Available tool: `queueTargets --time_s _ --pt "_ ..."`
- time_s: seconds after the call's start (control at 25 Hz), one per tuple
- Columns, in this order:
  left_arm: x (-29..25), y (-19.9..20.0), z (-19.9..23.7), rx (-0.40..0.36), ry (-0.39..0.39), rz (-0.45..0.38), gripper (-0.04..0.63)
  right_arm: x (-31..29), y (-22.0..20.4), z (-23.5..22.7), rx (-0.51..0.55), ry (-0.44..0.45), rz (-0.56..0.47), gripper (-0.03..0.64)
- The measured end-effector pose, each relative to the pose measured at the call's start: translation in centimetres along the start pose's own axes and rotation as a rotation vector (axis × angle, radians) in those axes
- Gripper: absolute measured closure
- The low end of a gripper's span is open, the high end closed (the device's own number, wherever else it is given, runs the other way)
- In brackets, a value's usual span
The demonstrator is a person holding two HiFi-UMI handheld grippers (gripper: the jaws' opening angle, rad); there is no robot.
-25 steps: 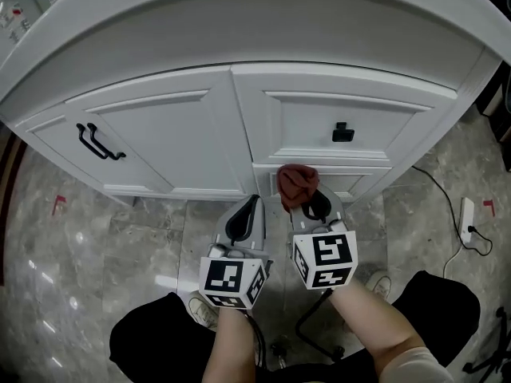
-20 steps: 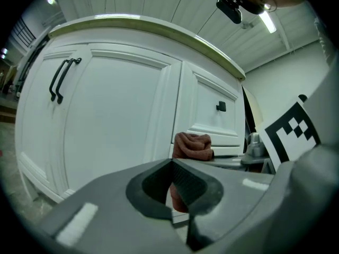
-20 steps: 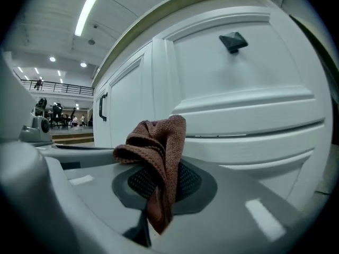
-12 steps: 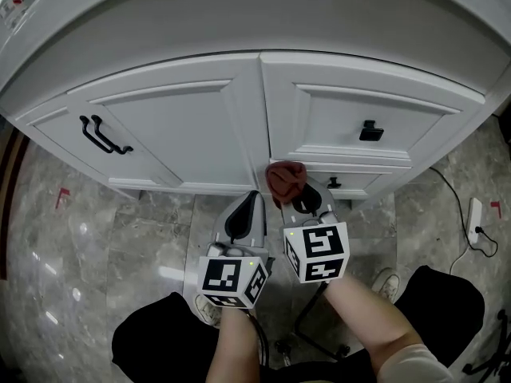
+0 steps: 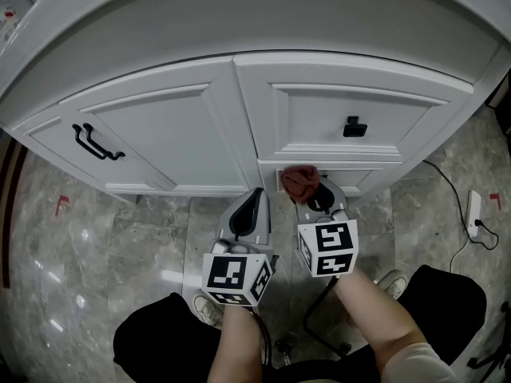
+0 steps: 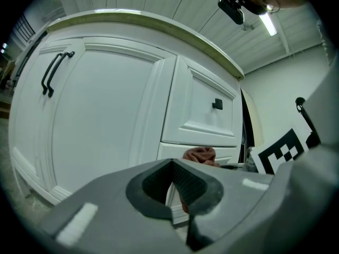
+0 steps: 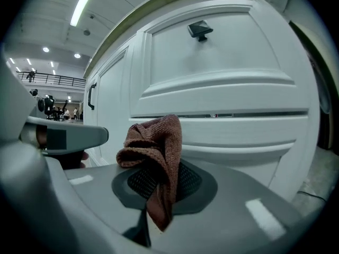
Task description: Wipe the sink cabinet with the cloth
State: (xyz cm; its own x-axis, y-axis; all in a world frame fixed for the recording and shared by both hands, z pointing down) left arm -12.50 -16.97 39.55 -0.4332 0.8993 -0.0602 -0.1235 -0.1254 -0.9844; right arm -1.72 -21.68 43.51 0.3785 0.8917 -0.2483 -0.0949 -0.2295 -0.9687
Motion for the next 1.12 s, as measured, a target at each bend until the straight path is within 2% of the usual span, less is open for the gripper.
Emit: queueTargets --time_s 0.24,0.64,0.8,1.12 --pt "-1.3 -0.5 -1.1 0.007 -0.025 0.008 0.594 0.6 -0.5 -2.3 -0.018 -0.024 0.008 0.532" --pt "-3.2 -1.4 -3.8 0.016 -0.075 0.025 0.595 2.5 -0.4 -5.8 -0.121 -0.042 0.018 0.528" --pt "-4.0 -2.0 -5.4 0.033 -0.101 0.028 0.595 3.7 -0.1 -7.9 -0.145 -0.087 0.004 0.532" --pt "-5.2 -2.9 -8.7 -0.001 -0.169 0.069 0.595 6.1 -0.2 -13.0 -0.190 -0.202 -0.008 0.534"
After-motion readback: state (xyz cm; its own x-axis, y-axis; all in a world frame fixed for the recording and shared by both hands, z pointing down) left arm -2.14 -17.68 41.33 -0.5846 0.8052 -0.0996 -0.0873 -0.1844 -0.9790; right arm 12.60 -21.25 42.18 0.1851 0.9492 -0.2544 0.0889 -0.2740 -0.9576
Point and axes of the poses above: the fingertips, and each gripper's own axes: x backward along the fingers, z to its left, y out of its top, the point moved 4 cm from there along x, backward along the fingers, and after that the axes turned 5 degrees about -y, right-handed, at the moved point
